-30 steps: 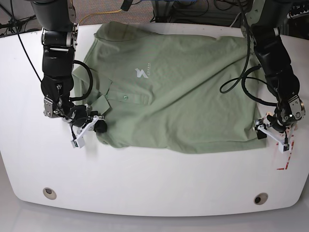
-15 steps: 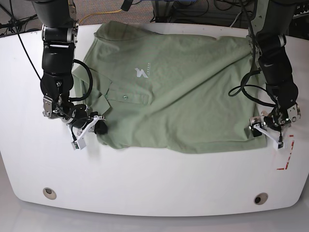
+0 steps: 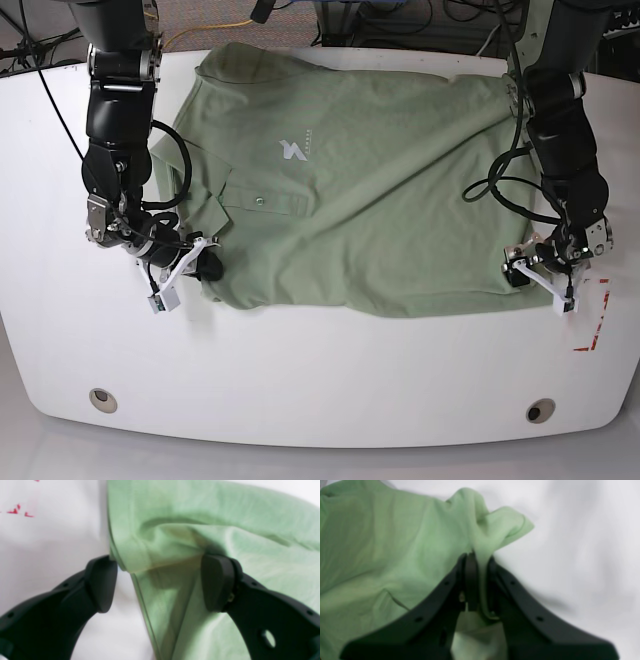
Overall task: Fold the T-shirt properly
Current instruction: 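Grasp the hem corners with both grippers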
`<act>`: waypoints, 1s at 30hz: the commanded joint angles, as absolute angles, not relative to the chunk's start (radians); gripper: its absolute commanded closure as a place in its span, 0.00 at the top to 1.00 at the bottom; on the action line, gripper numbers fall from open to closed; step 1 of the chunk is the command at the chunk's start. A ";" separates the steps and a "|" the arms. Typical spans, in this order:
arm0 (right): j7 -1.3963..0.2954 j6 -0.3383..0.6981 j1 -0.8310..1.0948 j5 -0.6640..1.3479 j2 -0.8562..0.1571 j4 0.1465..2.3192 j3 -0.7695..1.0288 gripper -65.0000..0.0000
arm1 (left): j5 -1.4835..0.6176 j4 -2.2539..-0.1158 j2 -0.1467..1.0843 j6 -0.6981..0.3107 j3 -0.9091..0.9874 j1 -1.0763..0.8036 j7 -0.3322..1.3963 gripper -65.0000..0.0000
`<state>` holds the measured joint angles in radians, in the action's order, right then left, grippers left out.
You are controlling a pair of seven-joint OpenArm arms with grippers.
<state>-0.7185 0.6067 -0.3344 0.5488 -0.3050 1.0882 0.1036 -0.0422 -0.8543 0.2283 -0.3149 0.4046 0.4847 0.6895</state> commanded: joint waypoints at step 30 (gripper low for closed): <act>-0.780 0.618 -0.309 0.559 -0.325 1.267 0.110 0.00 | -0.051 -1.150 0.216 -0.338 0.404 0.412 0.680 0.00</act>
<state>-0.7990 0.6098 -0.2810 0.5419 -0.3080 1.2369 0.1040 -0.0357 -1.0954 0.2150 -0.3183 0.4065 0.3862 0.7002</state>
